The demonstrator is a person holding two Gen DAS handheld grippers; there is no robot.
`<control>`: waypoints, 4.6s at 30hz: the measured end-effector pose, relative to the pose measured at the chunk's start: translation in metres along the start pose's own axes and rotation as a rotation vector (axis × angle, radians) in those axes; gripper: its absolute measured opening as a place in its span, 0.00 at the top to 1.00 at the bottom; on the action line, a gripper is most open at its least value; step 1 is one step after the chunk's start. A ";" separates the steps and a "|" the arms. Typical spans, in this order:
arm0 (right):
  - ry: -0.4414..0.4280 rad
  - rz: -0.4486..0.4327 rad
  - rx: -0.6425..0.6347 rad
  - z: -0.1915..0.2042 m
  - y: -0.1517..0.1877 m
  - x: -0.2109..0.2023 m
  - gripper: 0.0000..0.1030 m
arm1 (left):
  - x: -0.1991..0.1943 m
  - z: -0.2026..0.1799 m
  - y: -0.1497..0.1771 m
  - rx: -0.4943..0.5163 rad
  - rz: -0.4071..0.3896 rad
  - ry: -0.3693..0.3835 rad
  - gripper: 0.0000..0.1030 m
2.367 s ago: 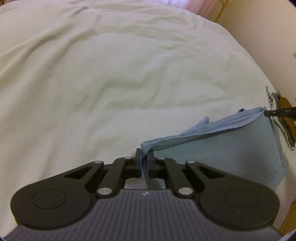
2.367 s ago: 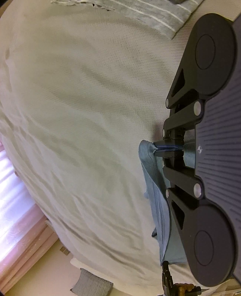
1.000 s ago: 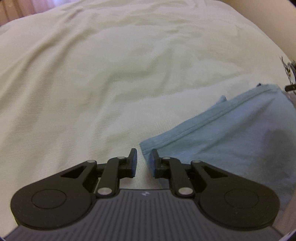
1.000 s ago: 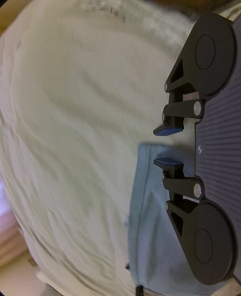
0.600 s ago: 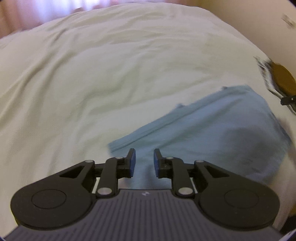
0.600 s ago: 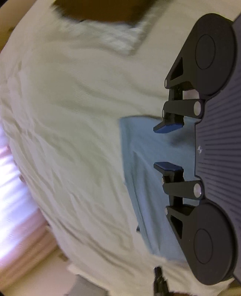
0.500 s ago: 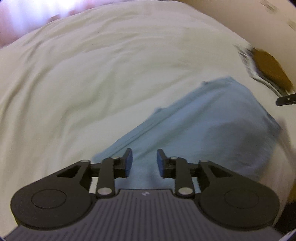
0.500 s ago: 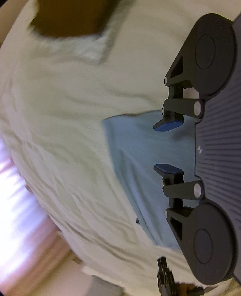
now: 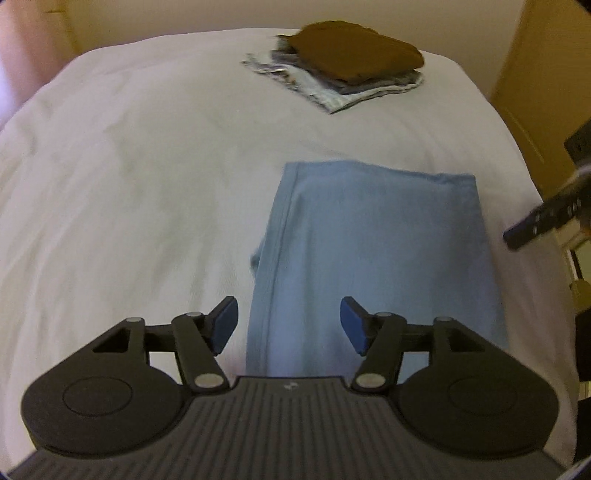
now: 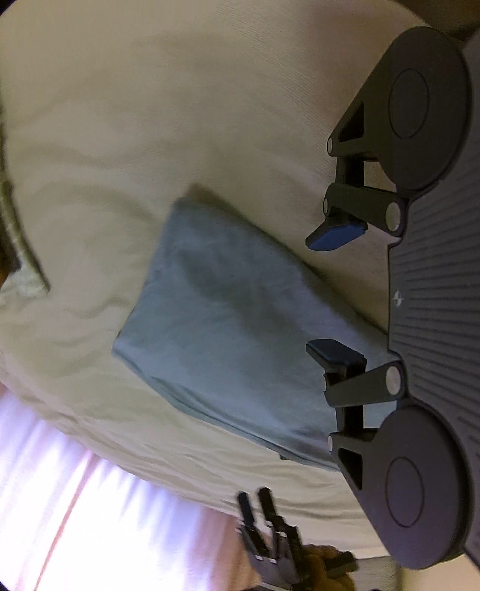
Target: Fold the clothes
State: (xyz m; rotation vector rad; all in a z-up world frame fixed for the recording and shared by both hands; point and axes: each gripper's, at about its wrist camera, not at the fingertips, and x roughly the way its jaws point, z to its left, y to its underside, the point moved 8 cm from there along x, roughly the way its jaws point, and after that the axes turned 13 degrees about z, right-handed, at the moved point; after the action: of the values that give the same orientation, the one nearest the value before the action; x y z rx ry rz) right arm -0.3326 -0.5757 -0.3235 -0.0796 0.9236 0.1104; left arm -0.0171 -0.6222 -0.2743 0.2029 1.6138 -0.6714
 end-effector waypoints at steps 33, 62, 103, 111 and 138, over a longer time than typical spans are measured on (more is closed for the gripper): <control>-0.236 -0.156 0.210 -0.039 -0.035 0.054 0.43 | 0.125 0.037 -0.049 0.159 0.291 0.334 0.95; -0.234 -0.433 -0.550 0.170 -0.095 -0.208 0.98 | -0.228 -0.004 -0.037 -0.093 -0.445 0.043 0.97; -0.039 -0.009 -0.428 0.030 0.036 0.027 0.93 | 0.016 -0.115 0.180 -0.438 -0.091 0.042 0.96; -0.120 -0.055 -0.407 0.046 0.017 0.011 0.94 | -0.020 -0.108 0.175 -0.443 -0.172 0.006 0.96; -0.062 -0.147 -0.234 0.033 -0.019 0.032 0.79 | 0.038 -0.034 0.127 -0.644 -0.073 0.221 0.98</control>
State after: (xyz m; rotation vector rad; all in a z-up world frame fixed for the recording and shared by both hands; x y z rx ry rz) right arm -0.2850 -0.5883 -0.3289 -0.3584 0.8370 0.0834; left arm 0.0112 -0.5108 -0.3480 -0.2638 1.9742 -0.1593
